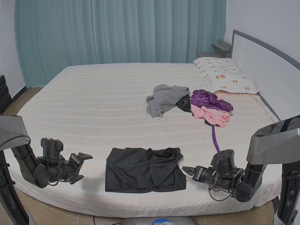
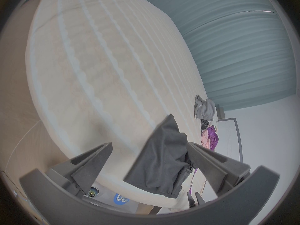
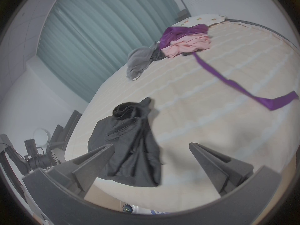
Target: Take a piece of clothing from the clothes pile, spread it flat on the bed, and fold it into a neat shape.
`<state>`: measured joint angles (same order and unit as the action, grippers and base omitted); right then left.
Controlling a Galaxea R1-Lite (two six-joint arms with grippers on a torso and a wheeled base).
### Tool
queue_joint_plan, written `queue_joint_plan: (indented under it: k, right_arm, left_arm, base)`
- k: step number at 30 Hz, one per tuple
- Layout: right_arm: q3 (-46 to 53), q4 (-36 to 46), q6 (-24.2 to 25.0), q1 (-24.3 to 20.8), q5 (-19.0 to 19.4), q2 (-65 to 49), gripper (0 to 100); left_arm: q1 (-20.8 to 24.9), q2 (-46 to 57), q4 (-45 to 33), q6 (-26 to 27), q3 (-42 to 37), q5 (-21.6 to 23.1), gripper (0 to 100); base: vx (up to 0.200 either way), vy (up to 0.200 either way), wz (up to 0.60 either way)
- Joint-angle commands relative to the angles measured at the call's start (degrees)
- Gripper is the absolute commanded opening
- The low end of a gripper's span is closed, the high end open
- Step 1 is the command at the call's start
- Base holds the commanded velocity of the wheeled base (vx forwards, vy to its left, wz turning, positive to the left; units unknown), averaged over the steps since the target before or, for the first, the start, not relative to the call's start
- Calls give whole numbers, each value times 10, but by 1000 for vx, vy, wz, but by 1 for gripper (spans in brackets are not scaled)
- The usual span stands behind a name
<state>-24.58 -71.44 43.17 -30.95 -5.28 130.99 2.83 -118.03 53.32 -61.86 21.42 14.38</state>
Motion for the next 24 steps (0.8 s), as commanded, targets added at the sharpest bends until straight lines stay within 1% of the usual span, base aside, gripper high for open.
queue_joint_plan:
  k: [1,2,3,4,5,9,11,12,13,14,15,18,24]
  right_arm:
    - [-114,97,-12,-45,-11,-6,100]
    - [-114,97,-12,-45,-11,-6,100]
    - [-152,143,-14,-60,-25,-6,100]
    - [-155,147,-14,-61,-25,-6,100]
    - [-175,169,-19,-67,-32,-6,100]
    - [-243,248,-32,-68,-35,0,100]
    - [-272,274,-33,-71,-36,7,100]
    - [-272,274,-33,-71,-36,7,100]
    - [-298,305,-43,-82,-39,18,100]
    - [-300,307,-44,-82,-39,19,100]
    - [-324,332,-62,-87,-47,37,100]
    - [-347,339,-79,-92,-65,64,100]
    - [-341,344,-104,-102,-66,65,100]
  left_arm:
    - [0,-2,0,-1,0,-2,100]
    - [0,-2,0,-1,0,-2,100]
    - [0,-2,0,-1,-1,-6,100]
    - [0,-2,0,-1,-1,-7,100]
    - [0,-1,0,-1,-1,-7,100]
    - [1,-2,0,0,-1,-8,100]
    - [1,-2,0,0,-1,-8,100]
    - [1,-2,0,0,-1,-8,100]
    - [1,-2,0,1,-1,-8,100]
    - [1,-2,0,1,-1,-8,100]
    - [2,-2,0,2,-1,-8,100]
    - [2,-2,0,2,-2,-8,100]
    - [3,-2,0,2,-4,-8,100]
  base:
    - [0,0,0]
    - [0,0,0]
    - [0,0,0]
    - [0,0,0]
    - [0,0,0]
    - [0,0,0]
    - [0,0,0]
    - [0,0,0]
    - [0,0,0]
    - [0,0,0]
    - [0,0,0]
    - [0,0,0]
    - [0,0,0]
